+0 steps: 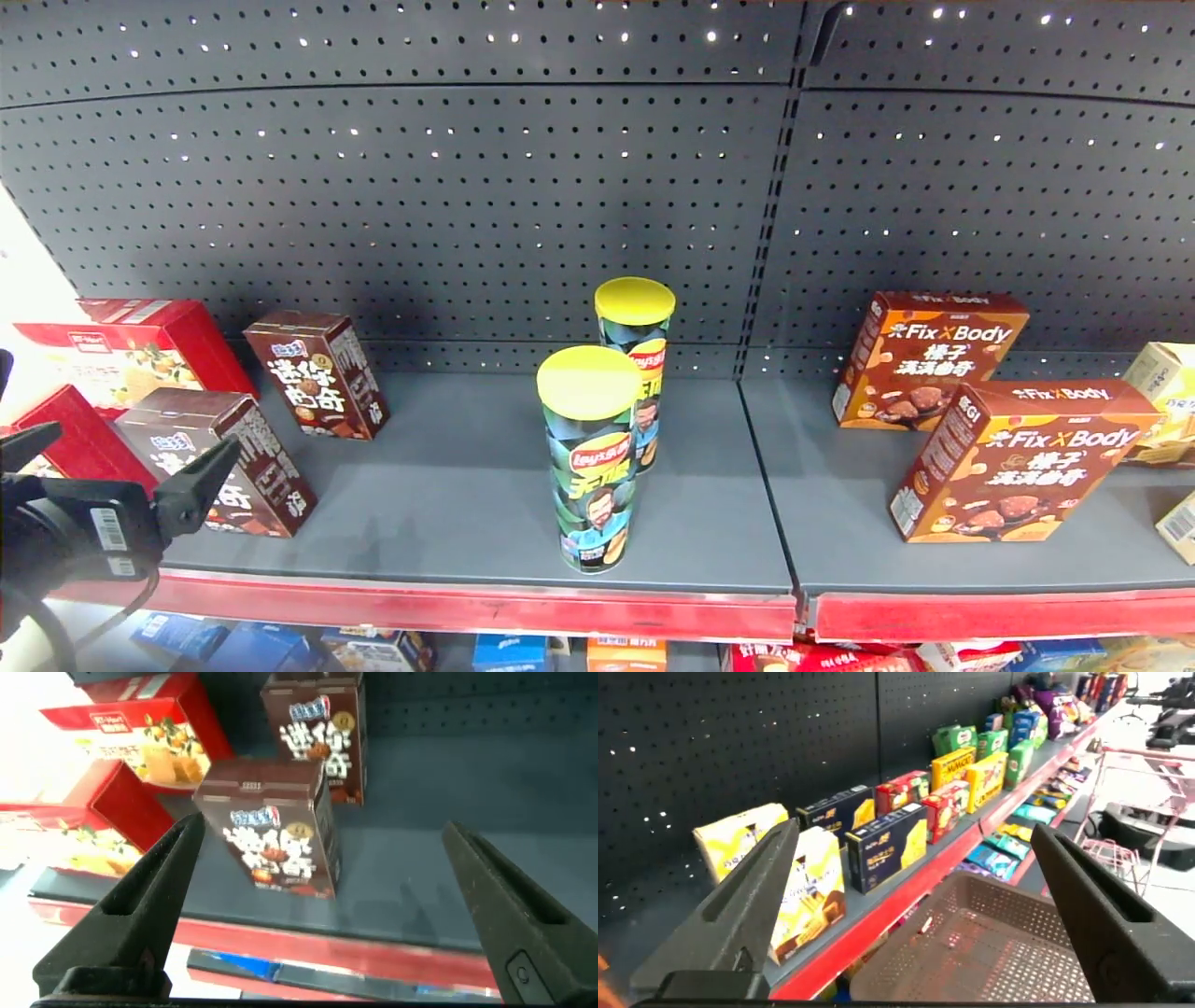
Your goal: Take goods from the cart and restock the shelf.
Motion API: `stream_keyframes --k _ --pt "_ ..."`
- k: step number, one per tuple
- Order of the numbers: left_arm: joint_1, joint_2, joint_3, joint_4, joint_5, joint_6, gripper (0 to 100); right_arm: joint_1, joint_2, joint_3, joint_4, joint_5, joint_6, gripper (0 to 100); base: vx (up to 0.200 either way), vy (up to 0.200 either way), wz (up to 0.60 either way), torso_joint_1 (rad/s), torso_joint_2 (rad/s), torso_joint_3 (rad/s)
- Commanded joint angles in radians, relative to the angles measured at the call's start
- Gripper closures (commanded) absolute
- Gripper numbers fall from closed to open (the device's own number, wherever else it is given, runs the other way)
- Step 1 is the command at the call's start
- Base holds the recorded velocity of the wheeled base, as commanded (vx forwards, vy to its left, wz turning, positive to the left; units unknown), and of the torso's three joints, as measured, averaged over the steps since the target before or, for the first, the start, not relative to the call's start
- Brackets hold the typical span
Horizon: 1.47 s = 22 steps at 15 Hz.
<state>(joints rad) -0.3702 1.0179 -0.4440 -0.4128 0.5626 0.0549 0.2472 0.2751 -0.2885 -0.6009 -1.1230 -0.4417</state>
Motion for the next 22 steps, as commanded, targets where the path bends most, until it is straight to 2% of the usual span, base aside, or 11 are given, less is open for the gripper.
stream_keyframes --k 1,2,3,5,8,9,10,12,13,21,22 --pt "-0.007 0.100 -0.058 -0.008 0.017 -0.004 0 -0.002 -0.025 0.011 0.004 0.000 -0.017 0 0.000 0.000 0.00 0.000 0.00 0.000" --pt "-0.036 0.145 -0.099 -0.008 0.028 -0.001 0 0.004 -0.031 0.011 0.006 0.000 -0.032 0 0.000 0.000 0.00 0.000 0.00 0.000" --pt "-0.104 0.200 -0.150 -0.008 0.028 -0.001 0 0.009 -0.034 0.012 0.006 0.000 -0.040 0 0.000 0.000 0.00 0.000 0.00 0.000" --pt "-0.180 0.303 -0.182 -0.009 0.025 -0.003 0 0.007 -0.034 0.008 0.004 0.000 -0.046 0 0.000 0.000 0.00 0.000 0.00 0.000" --pt "-0.207 0.426 -0.185 -0.012 0.020 0.000 0 0.010 -0.043 -0.012 0.000 0.000 -0.084 0 0.000 0.000 0.00 0.000 0.00 0.000" --pt "-0.203 0.459 -0.183 -0.012 0.020 0.016 0 0.010 -0.056 -0.021 0.004 0.000 -0.089 0 0.000 0.000 0.00 0.000 0.00 0.000" --pt "-0.197 0.482 -0.174 -0.020 0.022 0.054 0 0.010 -0.059 -0.023 0.004 0.000 -0.095 0 0.000 0.000 0.00 0.000 0.00 0.000" --pt "-0.213 0.530 -0.171 -0.074 0.022 0.092 0 0.010 -0.068 -0.026 0.004 0.000 -0.098 0 0.000 0.000 0.00 0.000 0.00 0.000" --pt "-0.228 0.553 -0.173 -0.090 0.020 0.100 0 0.010 -0.074 -0.026 0.006 0.000 -0.100 0 0.000 0.000 0.00 0.000 0.00 0.000" --pt "-0.274 0.631 -0.166 -0.101 0.017 0.105 0 0.012 -0.077 -0.011 0.007 0.000 -0.100 0 0.000 0.000 0.00 0.000 0.00 0.000" --pt "-0.277 0.648 -0.173 -0.112 0.017 0.118 0 0.012 -0.077 -0.011 0.007 0.000 -0.100 0 0.000 0.000 0.00 0.000 0.00 0.000"
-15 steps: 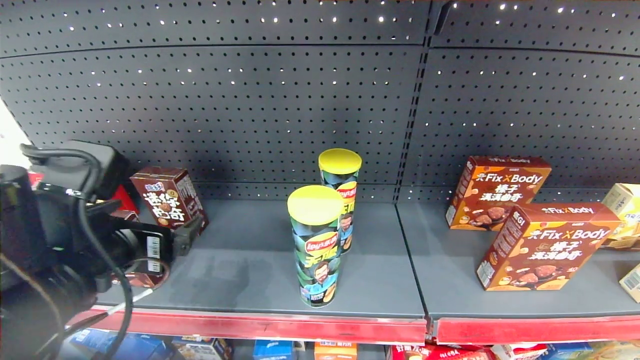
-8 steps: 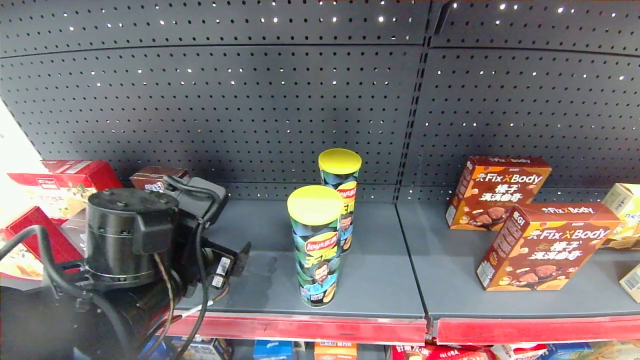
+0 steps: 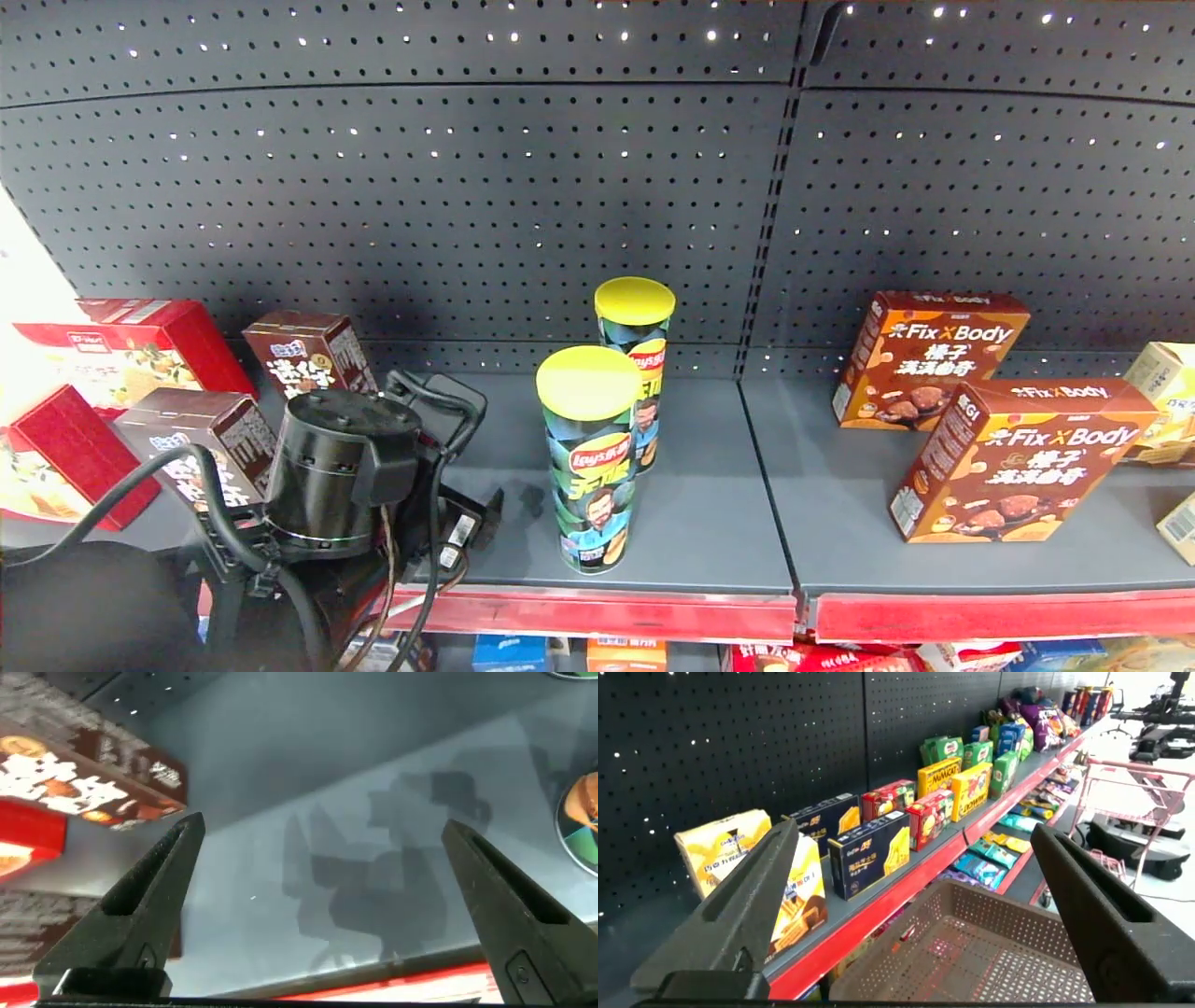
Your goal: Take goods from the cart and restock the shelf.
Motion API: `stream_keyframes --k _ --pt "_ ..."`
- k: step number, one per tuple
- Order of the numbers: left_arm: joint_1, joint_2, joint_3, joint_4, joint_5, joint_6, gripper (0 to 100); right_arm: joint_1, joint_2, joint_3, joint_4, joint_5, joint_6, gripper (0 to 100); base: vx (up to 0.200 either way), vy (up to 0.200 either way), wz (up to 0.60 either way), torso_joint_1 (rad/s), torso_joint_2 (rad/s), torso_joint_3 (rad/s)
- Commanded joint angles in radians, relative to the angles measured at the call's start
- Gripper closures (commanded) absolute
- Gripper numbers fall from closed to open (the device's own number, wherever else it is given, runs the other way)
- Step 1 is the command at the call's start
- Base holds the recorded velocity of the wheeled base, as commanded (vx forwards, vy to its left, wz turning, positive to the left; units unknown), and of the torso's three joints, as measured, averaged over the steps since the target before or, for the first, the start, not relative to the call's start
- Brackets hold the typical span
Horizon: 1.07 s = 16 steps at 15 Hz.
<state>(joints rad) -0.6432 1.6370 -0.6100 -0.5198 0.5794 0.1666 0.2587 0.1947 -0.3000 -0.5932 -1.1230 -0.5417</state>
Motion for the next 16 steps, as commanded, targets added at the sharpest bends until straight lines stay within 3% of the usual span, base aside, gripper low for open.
stream_keyframes --k 1,3,6,8,16 --pt "-0.004 0.041 -0.010 -0.017 -0.001 0.019 0 0.001 0.003 0.001 0.000 0.000 0.000 0 0.000 0.000 0.00 0.000 0.00 0.000" --pt "-0.004 0.075 -0.014 -0.055 -0.001 0.047 0 0.008 -0.009 0.001 0.001 0.000 0.000 0 0.000 0.000 0.00 0.000 0.00 0.000" --pt "-0.004 0.101 -0.056 -0.063 -0.015 0.045 0 0.011 -0.050 0.001 0.067 0.000 0.000 0 0.000 0.000 0.00 0.000 0.00 0.000" --pt "-0.006 0.113 -0.082 -0.063 -0.065 0.044 0 0.011 -0.101 -0.001 0.139 0.000 0.000 0 0.000 0.000 0.00 0.000 0.00 0.000" --pt "-0.021 0.179 -0.123 -0.085 -0.067 0.047 0 0.019 -0.110 -0.001 0.150 0.000 0.000 0 0.000 0.000 0.00 0.000 0.00 0.000"
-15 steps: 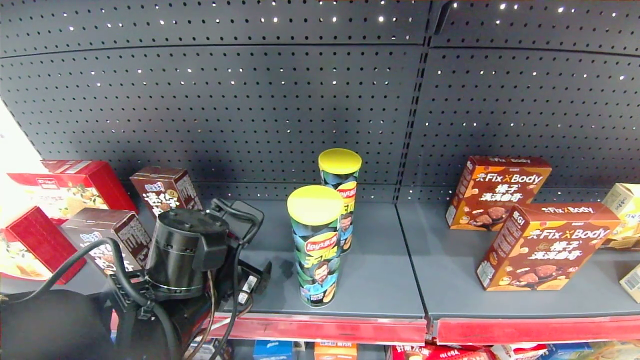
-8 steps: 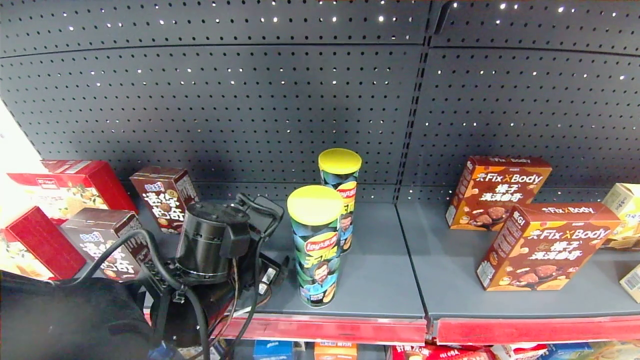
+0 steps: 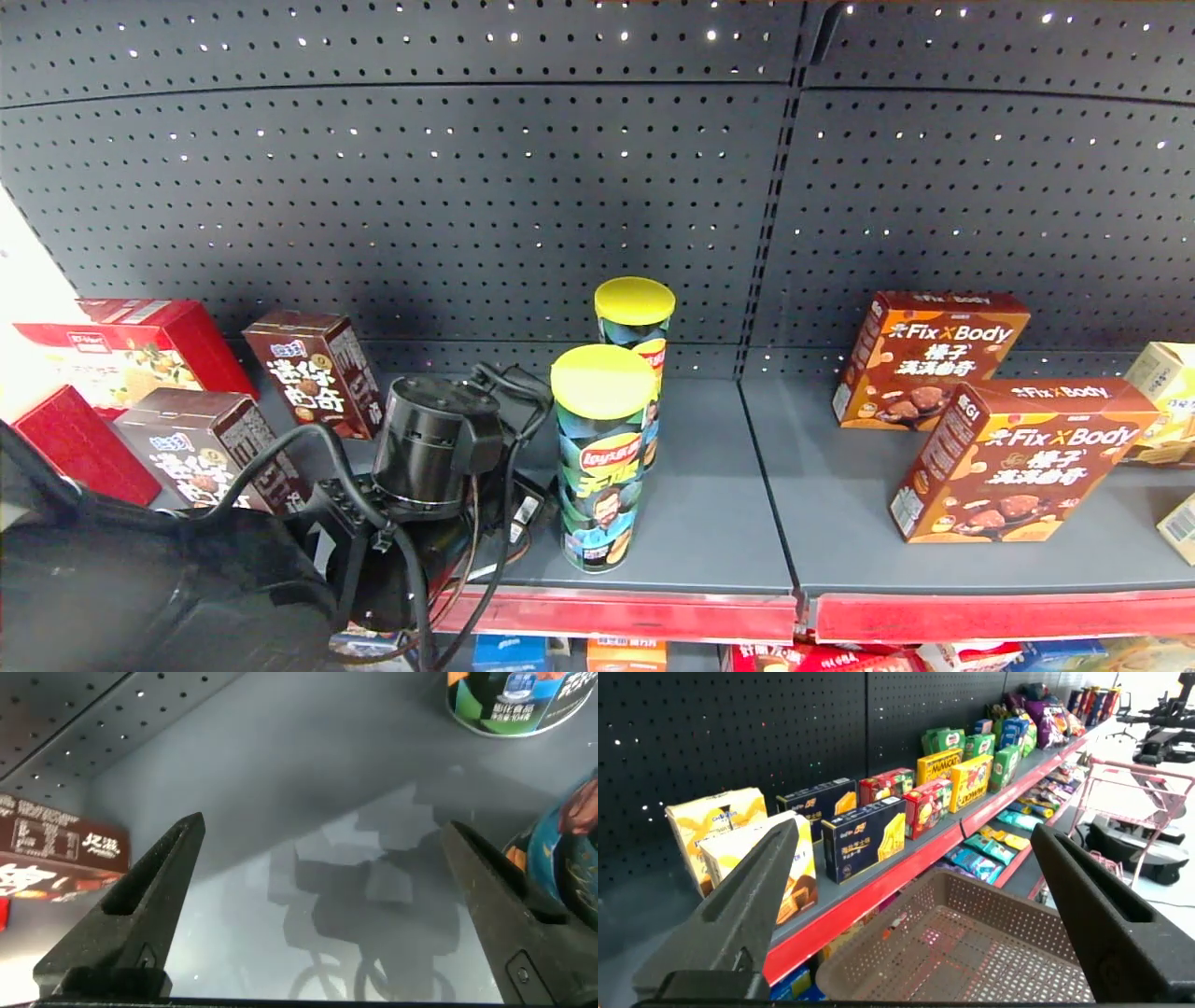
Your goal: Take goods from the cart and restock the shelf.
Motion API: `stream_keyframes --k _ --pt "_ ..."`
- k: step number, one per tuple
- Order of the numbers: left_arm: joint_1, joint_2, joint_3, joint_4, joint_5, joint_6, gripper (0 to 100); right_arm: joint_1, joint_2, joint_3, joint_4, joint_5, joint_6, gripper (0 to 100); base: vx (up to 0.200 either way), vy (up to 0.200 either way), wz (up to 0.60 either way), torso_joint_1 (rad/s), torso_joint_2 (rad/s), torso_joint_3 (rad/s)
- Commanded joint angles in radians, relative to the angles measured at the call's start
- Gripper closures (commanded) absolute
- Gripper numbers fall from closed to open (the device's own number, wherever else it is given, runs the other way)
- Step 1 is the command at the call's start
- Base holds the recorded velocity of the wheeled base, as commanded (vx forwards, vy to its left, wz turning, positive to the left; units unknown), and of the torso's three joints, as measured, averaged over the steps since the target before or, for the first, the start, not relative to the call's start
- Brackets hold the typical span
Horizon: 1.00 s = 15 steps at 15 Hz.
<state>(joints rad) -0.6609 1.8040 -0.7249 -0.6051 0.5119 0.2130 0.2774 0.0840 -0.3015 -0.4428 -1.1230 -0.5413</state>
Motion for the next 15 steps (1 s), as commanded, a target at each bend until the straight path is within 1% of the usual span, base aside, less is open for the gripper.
stream_keyframes --k 1,4,8,12,15 --pt "-0.009 0.020 -0.018 0.001 0.000 -0.001 0 0.000 0.000 0.001 0.001 0.000 0.000 0 0.000 0.000 0.00 0.000 0.00 0.000" --pt "-0.025 0.041 -0.033 -0.001 0.000 -0.003 0 0.000 0.000 0.002 0.001 0.000 0.000 0 0.000 0.000 0.00 0.000 0.00 0.000" --pt "-0.028 0.063 -0.062 -0.001 0.000 -0.003 0 0.000 0.000 0.002 0.001 0.000 0.000 0 0.000 0.000 0.00 0.000 0.00 0.000" --pt "-0.028 0.066 -0.070 -0.001 0.002 -0.004 0 0.000 0.000 0.002 0.001 0.000 0.000 0 0.000 0.000 0.00 0.000 0.00 0.000" --pt "-0.013 0.058 -0.064 -0.001 0.004 -0.009 0 0.002 -0.001 0.002 0.001 0.000 0.000 0 0.000 0.000 0.00 0.000 0.00 0.000"
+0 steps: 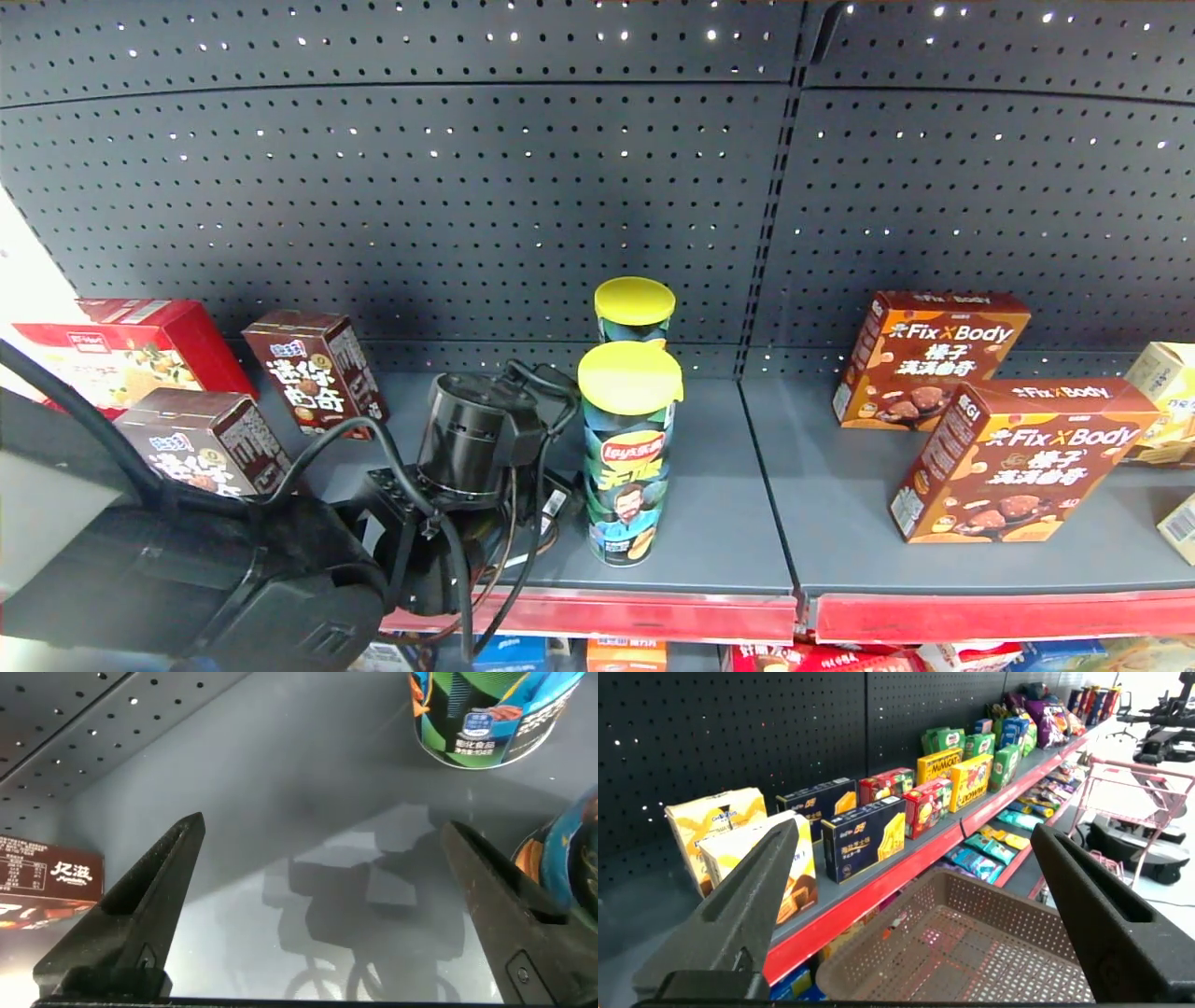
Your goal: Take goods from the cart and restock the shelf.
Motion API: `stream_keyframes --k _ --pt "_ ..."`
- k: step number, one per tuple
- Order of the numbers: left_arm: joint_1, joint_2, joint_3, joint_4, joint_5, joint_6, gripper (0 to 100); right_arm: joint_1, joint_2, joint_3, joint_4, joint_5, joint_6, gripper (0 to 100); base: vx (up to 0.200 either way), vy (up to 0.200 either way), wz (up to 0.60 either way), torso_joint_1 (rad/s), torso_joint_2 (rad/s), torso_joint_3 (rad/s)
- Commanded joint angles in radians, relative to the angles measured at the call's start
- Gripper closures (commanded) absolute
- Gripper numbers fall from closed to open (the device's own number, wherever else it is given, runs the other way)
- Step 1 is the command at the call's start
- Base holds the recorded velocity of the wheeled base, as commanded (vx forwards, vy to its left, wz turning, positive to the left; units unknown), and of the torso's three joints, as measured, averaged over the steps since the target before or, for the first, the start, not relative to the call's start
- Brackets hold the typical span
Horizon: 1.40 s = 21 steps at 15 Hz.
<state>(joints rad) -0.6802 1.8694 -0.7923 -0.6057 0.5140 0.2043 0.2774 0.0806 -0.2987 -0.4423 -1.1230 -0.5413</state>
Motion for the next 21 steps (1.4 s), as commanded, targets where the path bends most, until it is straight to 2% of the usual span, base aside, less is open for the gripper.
stream_keyframes --k 1,5,9,11,13,14,15,16,17,18,21 --pt "0.024 -0.016 0.007 0.000 0.001 -0.002 0 0.002 0.001 0.000 -0.001 0.000 0.000 0 0.000 0.000 0.00 0.000 0.00 0.000" --pt "0.036 -0.085 0.022 0.000 0.004 -0.003 0 0.011 -0.007 0.009 0.004 0.000 0.000 0 0.000 0.000 0.00 0.000 0.00 0.000" --pt "0.057 -0.285 0.157 0.000 0.006 -0.003 0 0.023 -0.030 0.020 0.013 0.000 0.000 0 0.000 0.000 0.00 0.000 0.00 0.000" --pt "0.088 -0.375 0.154 0.003 0.017 -0.011 0 0.026 -0.048 0.027 0.039 0.002 0.000 0 0.000 0.000 0.00 0.000 0.00 0.000" --pt "0.154 -0.495 0.165 0.015 0.043 -0.060 0 0.052 -0.048 0.020 0.050 0.000 0.000 0 0.000 0.000 0.00 0.000 0.00 0.000" --pt "0.168 -0.519 0.168 0.018 0.043 -0.066 0 0.055 -0.048 0.018 0.050 0.000 0.000 0 0.000 0.000 0.00 0.000 0.00 0.000" --pt "0.258 -0.625 0.202 0.040 0.043 -0.089 0 0.058 -0.048 0.018 0.053 0.000 -0.002 0 0.000 0.000 0.00 0.000 0.00 0.000" --pt "0.320 -0.696 0.228 0.057 0.043 -0.103 0 0.068 -0.045 0.021 0.054 0.000 -0.002 0 0.000 0.000 0.00 0.000 0.00 0.000" --pt "0.324 -0.700 0.229 0.058 0.043 -0.105 0 0.069 -0.044 0.023 0.054 0.000 -0.002 0 0.000 0.000 0.00 0.000 0.00 0.000" --pt "0.395 -0.825 0.266 0.083 0.043 -0.111 0 0.095 -0.039 0.021 0.082 0.003 -0.002 0 0.000 0.000 0.00 0.000 0.00 0.000" --pt "0.492 -1.004 0.334 0.086 0.044 -0.109 0 0.140 -0.033 0.004 0.120 0.003 -0.031 0 0.000 0.000 0.00 0.000 0.00 0.000"
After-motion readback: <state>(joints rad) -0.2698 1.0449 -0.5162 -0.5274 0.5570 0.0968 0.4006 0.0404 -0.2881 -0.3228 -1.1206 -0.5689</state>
